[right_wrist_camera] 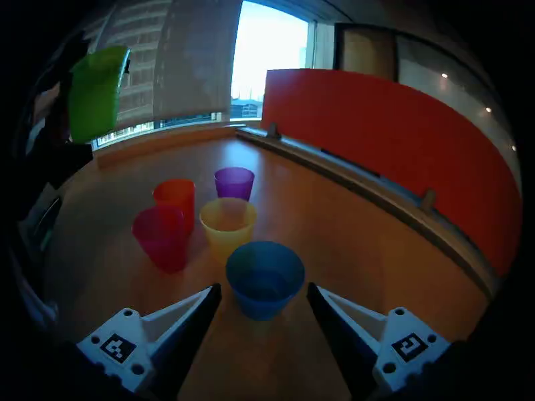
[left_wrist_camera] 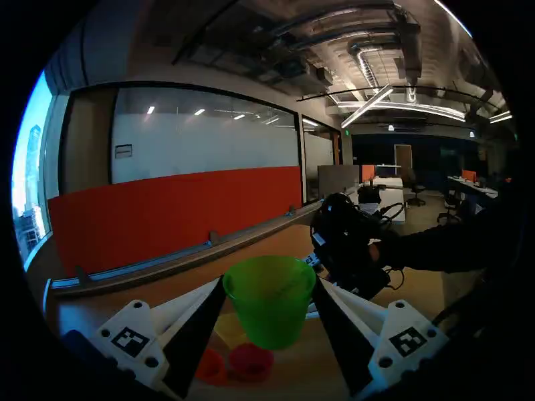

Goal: Pour water

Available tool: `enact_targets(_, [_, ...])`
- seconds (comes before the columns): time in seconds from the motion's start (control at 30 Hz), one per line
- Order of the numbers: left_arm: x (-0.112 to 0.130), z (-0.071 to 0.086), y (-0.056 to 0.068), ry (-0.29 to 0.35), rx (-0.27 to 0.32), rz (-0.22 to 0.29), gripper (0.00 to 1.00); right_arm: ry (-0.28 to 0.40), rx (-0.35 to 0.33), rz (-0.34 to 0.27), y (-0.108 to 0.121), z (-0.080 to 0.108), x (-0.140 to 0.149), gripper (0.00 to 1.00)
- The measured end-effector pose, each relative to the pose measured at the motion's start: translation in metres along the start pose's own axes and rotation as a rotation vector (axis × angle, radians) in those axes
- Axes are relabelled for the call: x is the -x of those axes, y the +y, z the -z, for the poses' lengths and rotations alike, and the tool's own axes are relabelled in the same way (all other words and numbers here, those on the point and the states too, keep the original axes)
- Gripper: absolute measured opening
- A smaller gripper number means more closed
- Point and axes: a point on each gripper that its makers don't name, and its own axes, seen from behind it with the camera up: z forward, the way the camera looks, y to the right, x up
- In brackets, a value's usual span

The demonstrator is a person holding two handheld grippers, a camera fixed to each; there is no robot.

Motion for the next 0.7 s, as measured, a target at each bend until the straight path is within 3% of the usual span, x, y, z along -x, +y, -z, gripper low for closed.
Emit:
enact_targets(0.4, [0.01,-0.002,-0.005,-0.015,-0.001,0.009,0.89,0.001,0.009,-0.013,0.003,-0.027,0.0,1.0])
enact_targets(0.7, [0.015,-0.003,-0.009,-0.019,-0.002,0.015,0.89,0.006,0.011,-0.004,0.003,-0.034,0.002,0.99])
